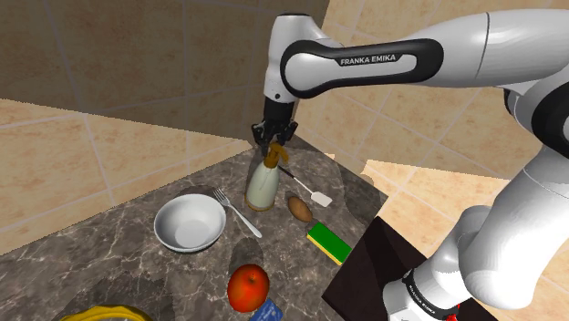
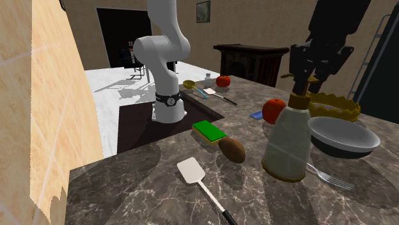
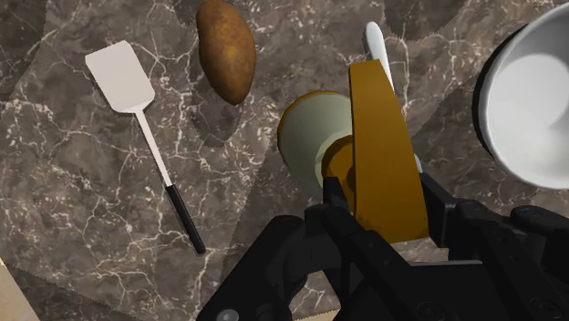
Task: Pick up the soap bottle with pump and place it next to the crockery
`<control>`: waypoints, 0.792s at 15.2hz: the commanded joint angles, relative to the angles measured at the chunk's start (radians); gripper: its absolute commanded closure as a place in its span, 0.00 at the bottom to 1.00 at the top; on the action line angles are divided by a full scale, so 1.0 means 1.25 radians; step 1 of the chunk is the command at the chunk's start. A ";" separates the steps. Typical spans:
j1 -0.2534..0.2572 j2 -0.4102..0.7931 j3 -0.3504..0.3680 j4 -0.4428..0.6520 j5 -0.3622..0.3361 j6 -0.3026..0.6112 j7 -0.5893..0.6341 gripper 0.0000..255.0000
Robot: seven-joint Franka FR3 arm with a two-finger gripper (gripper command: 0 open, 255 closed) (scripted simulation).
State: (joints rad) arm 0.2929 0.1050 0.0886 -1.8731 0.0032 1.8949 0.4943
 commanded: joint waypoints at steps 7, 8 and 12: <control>0.000 0.006 0.000 -0.012 -0.001 0.019 0.000 1.00; 0.000 0.006 0.000 -0.012 -0.001 0.019 0.000 1.00; 0.000 0.006 0.000 -0.012 -0.001 0.019 0.000 0.00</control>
State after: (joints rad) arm 0.2930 0.1125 0.0885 -1.8878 0.0024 1.9182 0.4946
